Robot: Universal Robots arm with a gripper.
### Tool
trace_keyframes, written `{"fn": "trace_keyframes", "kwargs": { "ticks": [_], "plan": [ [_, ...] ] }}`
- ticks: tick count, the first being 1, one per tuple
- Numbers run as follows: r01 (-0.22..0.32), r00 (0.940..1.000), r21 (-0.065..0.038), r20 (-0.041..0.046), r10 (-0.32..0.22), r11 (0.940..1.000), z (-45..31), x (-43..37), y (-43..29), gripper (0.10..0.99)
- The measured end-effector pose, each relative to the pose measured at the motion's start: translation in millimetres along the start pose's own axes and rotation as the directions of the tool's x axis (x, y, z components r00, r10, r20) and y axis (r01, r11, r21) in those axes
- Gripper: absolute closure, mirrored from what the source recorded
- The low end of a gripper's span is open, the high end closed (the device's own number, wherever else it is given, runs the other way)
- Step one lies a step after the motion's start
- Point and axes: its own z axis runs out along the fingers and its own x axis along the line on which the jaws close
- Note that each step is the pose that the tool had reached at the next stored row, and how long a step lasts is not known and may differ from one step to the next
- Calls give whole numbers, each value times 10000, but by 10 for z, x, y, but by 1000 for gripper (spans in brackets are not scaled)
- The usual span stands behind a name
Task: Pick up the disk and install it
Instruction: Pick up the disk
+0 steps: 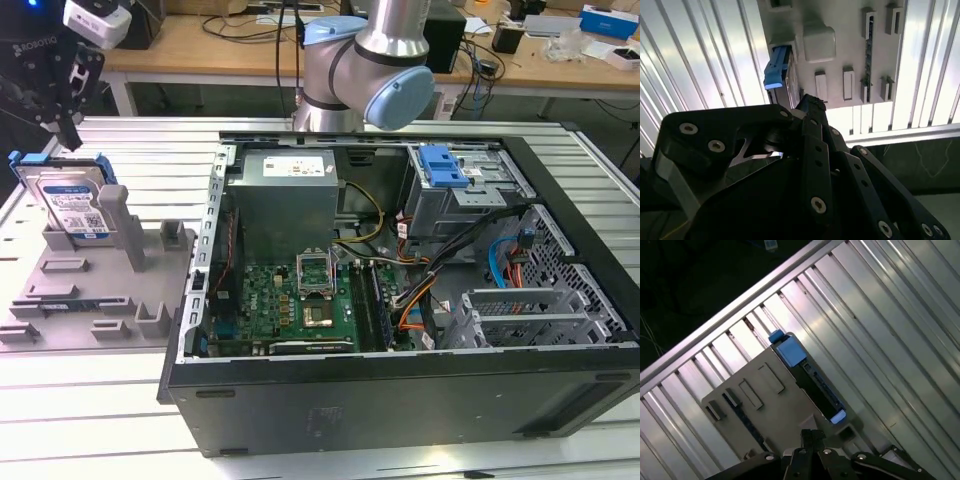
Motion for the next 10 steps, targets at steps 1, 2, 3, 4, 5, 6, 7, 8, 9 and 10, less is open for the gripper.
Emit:
{"fn": "trace_keyframes", "kwargs": {
  "ticks": [1,2,3,4,5,6,7,8,9,10],
  "plan": [
    [202,9998,5,-8,-202,9998,0,0,0,980],
    [502,9987,12,-21,-502,9987,0,0,0,980],
    [805,9967,18,-34,-805,9968,0,0,0,973],
    [1049,9945,22,-44,-1049,9945,0,0,0,973],
    [1222,9925,27,-51,-1221,9925,0,0,0,918],
    [1536,9881,31,-66,-1535,9881,0,0,0,851],
    [1713,9852,35,-74,-1712,9852,0,0,0,792],
    [1895,9819,37,-82,-1894,9819,0,0,0,729],
    [2092,9778,41,-92,-2092,9779,0,0,0,671],
    [2267,9739,42,-99,-2266,9740,0,0,0,671]
  ]
}}
